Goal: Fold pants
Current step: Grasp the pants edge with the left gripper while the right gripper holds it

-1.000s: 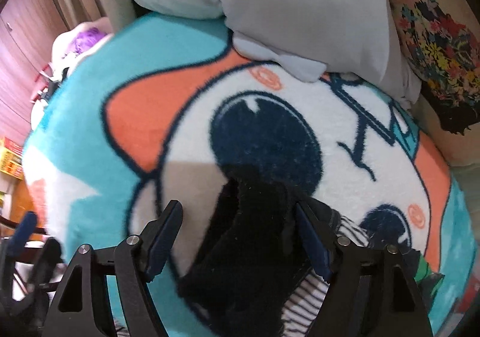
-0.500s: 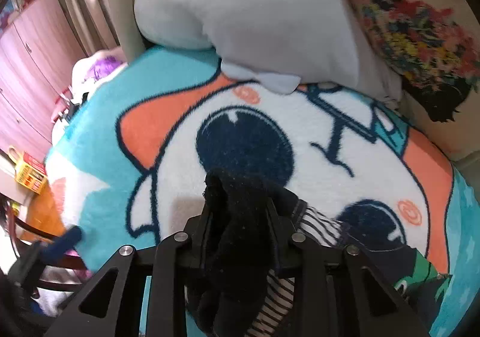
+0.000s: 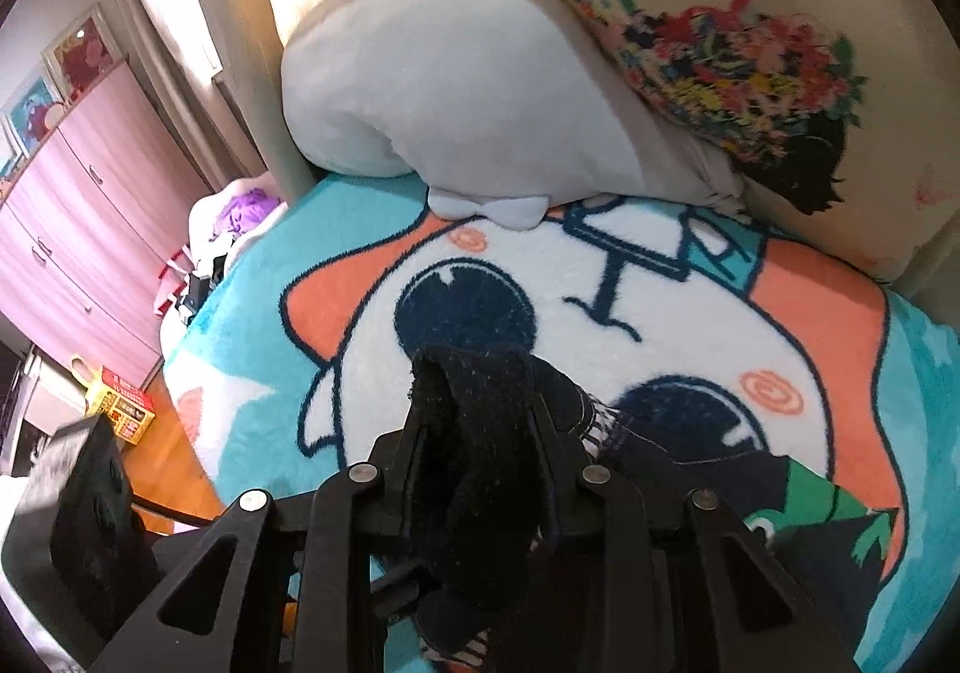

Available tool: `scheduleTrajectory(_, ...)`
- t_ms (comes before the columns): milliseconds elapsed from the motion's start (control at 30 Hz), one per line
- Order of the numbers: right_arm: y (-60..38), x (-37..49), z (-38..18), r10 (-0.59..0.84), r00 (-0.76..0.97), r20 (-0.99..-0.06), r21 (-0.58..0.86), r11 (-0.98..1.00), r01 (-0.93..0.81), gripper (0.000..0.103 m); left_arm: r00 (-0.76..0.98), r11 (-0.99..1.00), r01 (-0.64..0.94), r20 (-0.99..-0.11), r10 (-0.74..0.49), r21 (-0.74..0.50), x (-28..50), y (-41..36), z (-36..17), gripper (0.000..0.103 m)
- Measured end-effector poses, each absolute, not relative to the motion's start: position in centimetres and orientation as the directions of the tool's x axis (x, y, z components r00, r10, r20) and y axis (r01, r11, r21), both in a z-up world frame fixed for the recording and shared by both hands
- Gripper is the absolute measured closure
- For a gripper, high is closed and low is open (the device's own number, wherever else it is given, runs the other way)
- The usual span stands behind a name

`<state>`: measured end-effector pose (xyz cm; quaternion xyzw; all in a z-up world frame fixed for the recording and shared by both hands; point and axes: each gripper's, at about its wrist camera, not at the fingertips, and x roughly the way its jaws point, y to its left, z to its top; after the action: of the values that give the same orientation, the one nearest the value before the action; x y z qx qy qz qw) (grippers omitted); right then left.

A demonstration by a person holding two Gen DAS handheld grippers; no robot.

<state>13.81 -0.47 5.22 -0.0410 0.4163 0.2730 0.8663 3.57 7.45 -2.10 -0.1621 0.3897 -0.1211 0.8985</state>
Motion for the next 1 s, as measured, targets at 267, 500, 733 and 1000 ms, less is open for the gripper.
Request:
scheduleTrajectory(267, -5.4, 13.5, 4.9, 0.541, 0.5, -0.676, 0.281, 0.817, -0.504, 0.072, 0.688, 0.935, 0.073, -0.661, -0.299, -0.348, 2.5, 5.6, 0.3, 0.08)
scheduleTrajectory(500, -8.9, 13.8, 5.2, 0.614, 0.496, -0.614, 0.388, 0.782, -0.488, 0.072, 0.678, 0.918, 0.107, -0.647, -0.348, -0.382, 3.2, 3.9, 1.0, 0.08)
scheduleTrajectory(733, -14.7, 13.4, 5.3, 0.616, 0.555, -0.559, 0.455, 0.788, -0.415, 0.072, 0.613, 0.871, 0.177, -0.64, -0.462, -0.459, 4.9, -0.1, 1.1, 0.08)
scheduleTrajectory(1000, -20.7, 14.0, 3.4, 0.582, 0.596, -0.553, 0.526, 0.799, -0.292, 0.071, 0.577, 0.835, 0.204, -0.626, -0.525, -0.512, 3.9, -0.2, 1.2, 0.075)
